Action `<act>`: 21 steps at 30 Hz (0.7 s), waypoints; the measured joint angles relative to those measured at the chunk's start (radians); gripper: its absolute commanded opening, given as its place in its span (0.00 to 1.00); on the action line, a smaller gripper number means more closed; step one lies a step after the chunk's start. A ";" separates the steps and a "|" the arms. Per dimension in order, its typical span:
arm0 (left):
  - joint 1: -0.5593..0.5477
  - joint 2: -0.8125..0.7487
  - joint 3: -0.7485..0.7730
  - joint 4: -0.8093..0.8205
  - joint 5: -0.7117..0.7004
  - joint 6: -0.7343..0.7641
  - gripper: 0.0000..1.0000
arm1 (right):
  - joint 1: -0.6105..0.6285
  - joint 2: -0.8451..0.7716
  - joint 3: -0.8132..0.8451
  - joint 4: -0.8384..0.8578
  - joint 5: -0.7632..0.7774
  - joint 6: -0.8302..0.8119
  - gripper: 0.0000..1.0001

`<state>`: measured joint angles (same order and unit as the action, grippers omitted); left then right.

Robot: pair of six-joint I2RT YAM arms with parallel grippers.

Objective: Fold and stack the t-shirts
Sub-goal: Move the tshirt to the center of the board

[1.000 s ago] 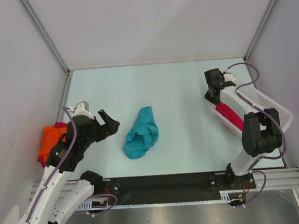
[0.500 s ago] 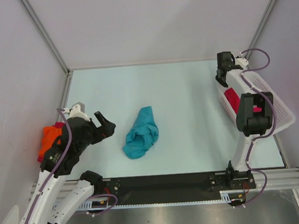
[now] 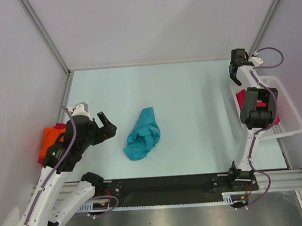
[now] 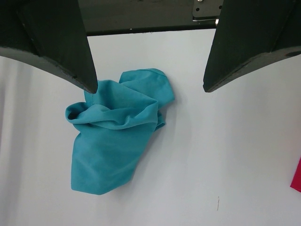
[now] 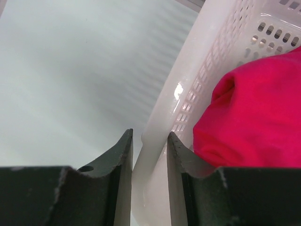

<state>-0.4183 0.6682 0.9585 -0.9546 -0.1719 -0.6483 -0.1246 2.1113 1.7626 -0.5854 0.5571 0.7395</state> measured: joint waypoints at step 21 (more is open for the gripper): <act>0.001 0.064 0.000 0.032 0.020 0.021 0.99 | 0.017 -0.002 0.171 0.053 0.174 -0.279 0.59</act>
<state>-0.4175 0.7322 0.9585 -0.9226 -0.1516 -0.6270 -0.1078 2.1098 1.9339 -0.5327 0.7307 0.4603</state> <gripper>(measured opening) 0.994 0.581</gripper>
